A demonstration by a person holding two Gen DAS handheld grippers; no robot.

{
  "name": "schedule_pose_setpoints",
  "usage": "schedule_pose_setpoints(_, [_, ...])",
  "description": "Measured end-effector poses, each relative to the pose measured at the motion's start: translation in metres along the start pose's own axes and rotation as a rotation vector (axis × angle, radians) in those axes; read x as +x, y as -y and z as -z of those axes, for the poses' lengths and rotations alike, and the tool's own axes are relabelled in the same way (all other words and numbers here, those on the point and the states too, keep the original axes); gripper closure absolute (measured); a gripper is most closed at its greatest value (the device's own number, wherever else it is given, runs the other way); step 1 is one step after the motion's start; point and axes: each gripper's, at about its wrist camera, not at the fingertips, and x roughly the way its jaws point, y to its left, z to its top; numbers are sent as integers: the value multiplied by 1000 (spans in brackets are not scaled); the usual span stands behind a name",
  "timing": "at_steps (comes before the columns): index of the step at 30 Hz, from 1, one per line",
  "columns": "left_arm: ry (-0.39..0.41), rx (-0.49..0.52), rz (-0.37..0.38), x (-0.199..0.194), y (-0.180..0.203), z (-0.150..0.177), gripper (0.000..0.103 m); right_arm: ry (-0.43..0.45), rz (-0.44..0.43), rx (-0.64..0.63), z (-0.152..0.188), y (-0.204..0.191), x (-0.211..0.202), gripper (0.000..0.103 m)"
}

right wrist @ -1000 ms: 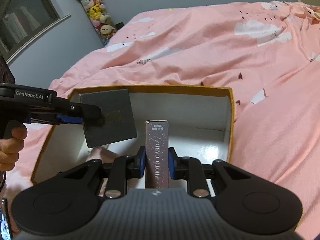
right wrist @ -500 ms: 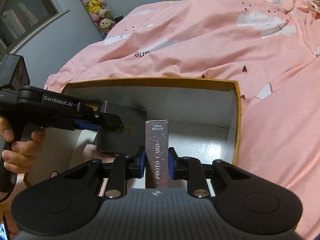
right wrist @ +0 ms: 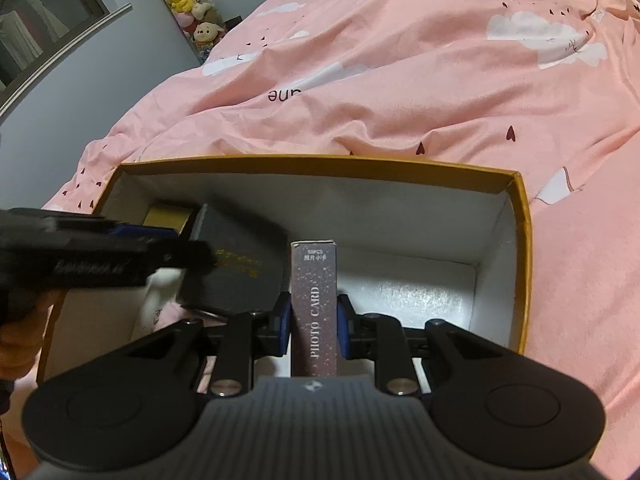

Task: Organize objects
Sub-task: 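Lower the black box into the box with the left gripper while the right carries the card box, then lower the photo card box into the box beside the black box with the right gripper and open it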

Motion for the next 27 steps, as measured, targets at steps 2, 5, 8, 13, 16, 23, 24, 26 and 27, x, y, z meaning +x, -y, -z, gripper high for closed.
schedule_pose_setpoints(2, [-6, 30, -16, -1, 5, 3, 76, 0, 5, 2, -1, 0, 2, 79])
schedule_pose_setpoints(5, [-33, 37, -45, 5, 7, 7, 82, -3, 5, 9, -3, 0, 4, 79])
schedule_pose_setpoints(8, [-56, 28, -69, 17, 6, 9, 83, -3, 4, 16, -4, 1, 7, 79])
schedule_pose_setpoints(13, [-41, 18, -55, 14, 6, 13, 84, -10, -24, 44, -9, 2, 13, 79])
schedule_pose_setpoints(16, [-19, -2, -55, 5, 5, 15, 83, -11, -59, 55, -13, -3, 18, 79])
schedule_pose_setpoints(23, [-1, -51, 0, -8, 1, 24, 83, -24, -120, 150, -14, 6, 25, 79])
schedule_pose_setpoints(24, [-3, -52, 7, -8, 1, 25, 83, -26, -123, 172, -13, 10, 25, 79])
schedule_pose_setpoints(26, [-10, -53, 16, -8, 2, 27, 83, -30, -125, 205, -13, 15, 26, 79])
schedule_pose_setpoints(27, [-13, -50, 17, -8, 4, 28, 83, -36, -128, 224, -13, 17, 27, 79])
